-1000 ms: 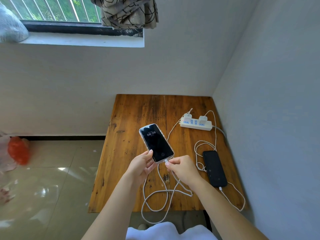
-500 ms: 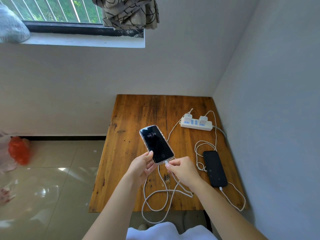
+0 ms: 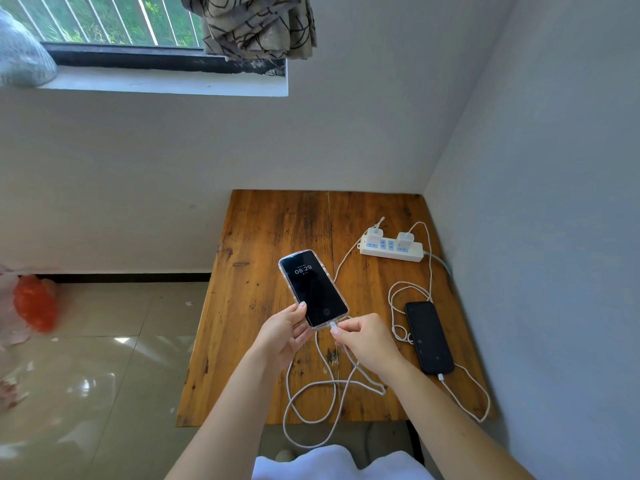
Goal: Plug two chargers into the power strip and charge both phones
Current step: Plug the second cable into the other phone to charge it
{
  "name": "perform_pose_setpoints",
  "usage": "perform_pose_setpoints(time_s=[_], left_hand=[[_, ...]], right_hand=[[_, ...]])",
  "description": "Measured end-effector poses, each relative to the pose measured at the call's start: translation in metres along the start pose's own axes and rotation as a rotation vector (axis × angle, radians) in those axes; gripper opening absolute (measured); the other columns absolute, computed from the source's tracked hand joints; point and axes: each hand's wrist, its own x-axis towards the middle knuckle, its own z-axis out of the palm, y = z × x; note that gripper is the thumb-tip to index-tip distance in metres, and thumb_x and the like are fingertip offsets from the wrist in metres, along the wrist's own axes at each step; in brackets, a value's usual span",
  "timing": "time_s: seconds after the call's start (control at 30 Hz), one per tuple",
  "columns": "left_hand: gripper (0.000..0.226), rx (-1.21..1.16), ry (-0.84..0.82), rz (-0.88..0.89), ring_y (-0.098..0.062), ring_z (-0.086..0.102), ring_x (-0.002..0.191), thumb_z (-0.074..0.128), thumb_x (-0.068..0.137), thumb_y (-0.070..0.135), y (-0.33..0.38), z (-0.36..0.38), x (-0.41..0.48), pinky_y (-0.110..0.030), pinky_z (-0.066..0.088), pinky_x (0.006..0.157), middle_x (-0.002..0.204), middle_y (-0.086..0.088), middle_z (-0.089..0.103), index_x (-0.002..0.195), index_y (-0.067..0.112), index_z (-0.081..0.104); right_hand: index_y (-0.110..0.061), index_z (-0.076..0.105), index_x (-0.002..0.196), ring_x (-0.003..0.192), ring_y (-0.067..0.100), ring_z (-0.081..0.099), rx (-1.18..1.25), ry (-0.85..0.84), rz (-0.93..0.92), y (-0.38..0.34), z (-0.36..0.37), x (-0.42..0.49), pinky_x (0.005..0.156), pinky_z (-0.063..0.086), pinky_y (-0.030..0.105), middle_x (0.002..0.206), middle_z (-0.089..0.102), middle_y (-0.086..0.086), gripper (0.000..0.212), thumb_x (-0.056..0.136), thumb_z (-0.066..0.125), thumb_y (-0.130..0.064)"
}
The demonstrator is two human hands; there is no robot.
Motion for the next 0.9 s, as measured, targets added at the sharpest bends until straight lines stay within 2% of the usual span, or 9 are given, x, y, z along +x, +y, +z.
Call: perform_pose_setpoints(time_s=[0.2, 0.4, 0.63, 0.77, 0.9], left_hand=[[0.034, -0.004, -0.008, 0.001, -0.026, 0.068, 0.101, 0.056, 0.094, 0.011, 0.0012, -0.0008, -0.0007, -0.027, 0.057, 0.063, 0.113, -0.014, 0.07, 0.127, 0.006, 0.054], [0.035, -0.029, -0.009, -0.035, -0.026, 0.069, 0.099, 0.055, 0.094, 0.01, 0.0045, 0.0008, -0.0002, -0.025, 0.058, 0.055, 0.113, -0.015, 0.07, 0.128, 0.006, 0.053], [0.032, -0.051, 0.003, -0.063, -0.026, 0.07, 0.096, 0.055, 0.094, 0.007, 0.0052, 0.001, -0.0007, -0.025, 0.058, 0.053, 0.106, -0.016, 0.072, 0.125, 0.004, 0.055], [0.031, -0.046, 0.01, -0.065, -0.026, 0.07, 0.097, 0.055, 0.094, 0.008, 0.0055, 0.002, -0.0016, -0.022, 0.055, 0.048, 0.107, -0.016, 0.072, 0.125, 0.005, 0.055], [0.031, -0.043, 0.014, -0.071, -0.026, 0.07, 0.097, 0.056, 0.093, 0.008, 0.0058, 0.0022, -0.0006, -0.02, 0.053, 0.044, 0.107, -0.015, 0.072, 0.124, 0.005, 0.056]], right_hand=[[-0.016, 0.074, 0.08, 0.074, 0.015, 0.064, 0.002, 0.001, -0.004, -0.0006, 0.0011, 0.0003, 0.059, 0.042, 0.014, 0.08, 0.072, 0.007, 0.018, 0.09, 0.061, -0.023], [-0.017, 0.075, 0.082, 0.075, 0.015, 0.065, 0.007, 0.001, 0.013, -0.0012, 0.0018, 0.0022, 0.06, 0.043, 0.017, 0.079, 0.072, 0.002, 0.015, 0.089, 0.063, -0.022], [-0.028, 0.068, 0.064, 0.071, 0.015, 0.065, -0.001, 0.014, 0.016, -0.0028, 0.0019, 0.0016, 0.057, 0.043, 0.016, 0.076, 0.072, 0.002, 0.026, 0.089, 0.063, -0.023], [-0.029, 0.068, 0.067, 0.071, 0.012, 0.065, 0.004, 0.01, 0.018, -0.0033, 0.0017, 0.0014, 0.058, 0.042, 0.016, 0.073, 0.07, -0.007, 0.023, 0.088, 0.063, -0.024], [-0.027, 0.071, 0.074, 0.072, 0.012, 0.065, 0.005, 0.003, 0.022, -0.003, 0.0015, 0.0019, 0.057, 0.043, 0.015, 0.074, 0.07, -0.008, 0.016, 0.088, 0.063, -0.024]])
